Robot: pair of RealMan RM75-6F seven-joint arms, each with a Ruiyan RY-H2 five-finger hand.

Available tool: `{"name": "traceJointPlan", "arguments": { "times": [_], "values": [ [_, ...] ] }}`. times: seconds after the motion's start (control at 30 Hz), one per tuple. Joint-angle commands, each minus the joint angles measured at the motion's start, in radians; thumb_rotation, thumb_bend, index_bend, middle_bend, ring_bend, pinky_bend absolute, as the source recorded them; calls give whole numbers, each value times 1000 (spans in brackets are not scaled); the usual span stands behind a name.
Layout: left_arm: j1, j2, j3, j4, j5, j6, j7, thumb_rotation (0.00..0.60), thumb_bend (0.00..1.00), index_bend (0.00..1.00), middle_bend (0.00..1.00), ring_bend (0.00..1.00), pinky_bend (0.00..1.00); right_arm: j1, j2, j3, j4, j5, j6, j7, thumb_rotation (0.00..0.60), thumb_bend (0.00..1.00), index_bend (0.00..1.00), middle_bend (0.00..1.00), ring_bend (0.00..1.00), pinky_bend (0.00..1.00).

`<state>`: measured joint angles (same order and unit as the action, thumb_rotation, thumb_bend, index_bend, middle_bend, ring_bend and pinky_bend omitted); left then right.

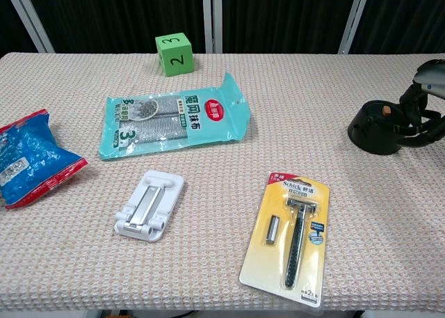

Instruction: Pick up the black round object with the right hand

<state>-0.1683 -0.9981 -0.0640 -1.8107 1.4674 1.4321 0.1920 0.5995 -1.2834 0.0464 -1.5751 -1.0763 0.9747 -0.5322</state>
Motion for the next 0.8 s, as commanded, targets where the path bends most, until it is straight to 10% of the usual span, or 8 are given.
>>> {"name": "traceJointPlan", "arguments": {
  "times": [0.03,0.8],
  "values": [
    [0,0,0,0,0,1,0,491,0,61,23,20,131,0,-1,0,0,1,0,0,376,194,636,475,349,0],
    [1,1,0,-1,1,2,0,496,0,61,23,19,131,1,-2,-9,-11,-51,15,-4,375,176,627,473,340,0]
  ]
}}
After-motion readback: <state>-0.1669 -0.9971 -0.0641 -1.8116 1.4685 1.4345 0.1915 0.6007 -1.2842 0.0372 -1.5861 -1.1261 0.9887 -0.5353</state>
